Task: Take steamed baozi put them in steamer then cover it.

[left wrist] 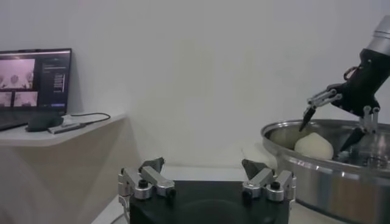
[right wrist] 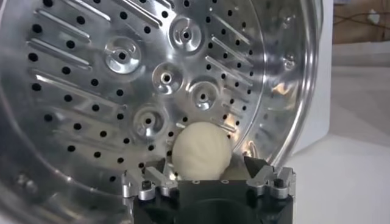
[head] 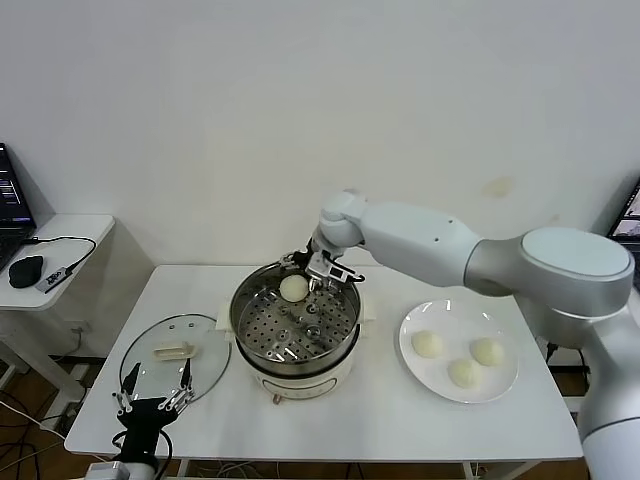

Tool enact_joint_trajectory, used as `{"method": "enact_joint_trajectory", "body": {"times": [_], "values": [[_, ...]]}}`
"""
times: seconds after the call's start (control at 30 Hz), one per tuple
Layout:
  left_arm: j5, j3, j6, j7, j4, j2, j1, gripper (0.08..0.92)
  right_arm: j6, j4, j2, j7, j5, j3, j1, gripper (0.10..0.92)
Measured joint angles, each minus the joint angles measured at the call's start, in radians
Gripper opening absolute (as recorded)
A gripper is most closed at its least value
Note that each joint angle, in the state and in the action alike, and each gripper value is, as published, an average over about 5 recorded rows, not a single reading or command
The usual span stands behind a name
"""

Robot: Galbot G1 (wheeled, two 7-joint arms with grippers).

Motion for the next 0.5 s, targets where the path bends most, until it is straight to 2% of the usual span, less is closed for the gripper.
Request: {"method": "enact_joint_trajectory", "body": {"times": [0.27,0.5], "values": [[0.007,0.005,0.004,0.002,-0.013,0.016,0.01,0.823,-0.174,0.159,-0.139,-0.084,0.164,0.005,0.097,0.823],[0.011,0.014,0.007,0.008,-0.025,0.027,0.011,0.823,-0.33,0.305,-0.324,-0.13,0.228,0.002,0.141,0.823]]}}
